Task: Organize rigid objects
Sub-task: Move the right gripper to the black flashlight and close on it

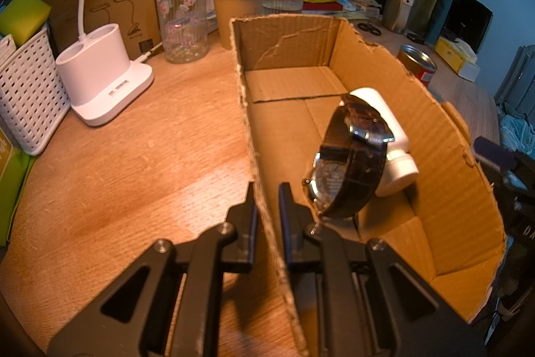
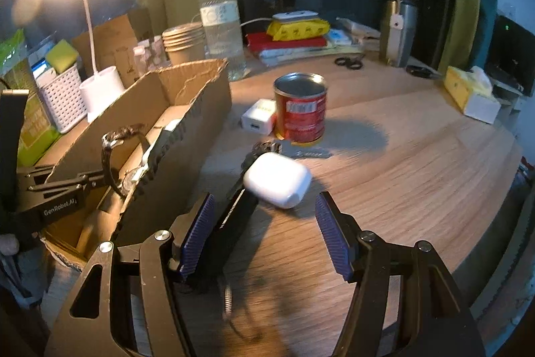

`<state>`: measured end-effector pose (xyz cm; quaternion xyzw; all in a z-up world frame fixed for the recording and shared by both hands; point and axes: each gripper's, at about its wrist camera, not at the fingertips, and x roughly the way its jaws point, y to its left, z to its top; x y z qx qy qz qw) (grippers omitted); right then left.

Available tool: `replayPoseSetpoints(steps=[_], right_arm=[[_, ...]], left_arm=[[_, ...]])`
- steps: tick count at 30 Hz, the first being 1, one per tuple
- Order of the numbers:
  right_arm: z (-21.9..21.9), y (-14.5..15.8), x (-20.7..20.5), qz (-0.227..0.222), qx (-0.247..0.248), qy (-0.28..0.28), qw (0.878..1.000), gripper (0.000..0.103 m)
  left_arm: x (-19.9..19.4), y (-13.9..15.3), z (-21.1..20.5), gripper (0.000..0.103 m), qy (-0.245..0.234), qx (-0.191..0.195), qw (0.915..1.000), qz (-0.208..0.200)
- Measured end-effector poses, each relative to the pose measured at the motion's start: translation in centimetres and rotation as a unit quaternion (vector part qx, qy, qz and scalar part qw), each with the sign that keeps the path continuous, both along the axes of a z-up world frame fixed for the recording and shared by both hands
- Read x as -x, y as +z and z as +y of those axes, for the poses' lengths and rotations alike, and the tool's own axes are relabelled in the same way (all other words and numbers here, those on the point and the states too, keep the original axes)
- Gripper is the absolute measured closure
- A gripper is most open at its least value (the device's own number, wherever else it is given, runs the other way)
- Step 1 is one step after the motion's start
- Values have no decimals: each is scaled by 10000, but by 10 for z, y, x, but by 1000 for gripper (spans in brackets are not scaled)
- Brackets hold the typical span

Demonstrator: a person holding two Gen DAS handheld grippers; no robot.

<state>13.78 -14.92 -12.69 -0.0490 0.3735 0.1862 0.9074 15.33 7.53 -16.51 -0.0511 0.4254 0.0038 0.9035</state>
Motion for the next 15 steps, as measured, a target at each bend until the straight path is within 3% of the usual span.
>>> replayPoseSetpoints(steps=[8,15], right_arm=[[8,-10,-2,175,54,42,9998,42],[15,-18,-4,293,133,138,9994,54]], left_arm=[[0,0,0,90,1,0,10000,0],[0,0,0,90,1,-2,10000,0]])
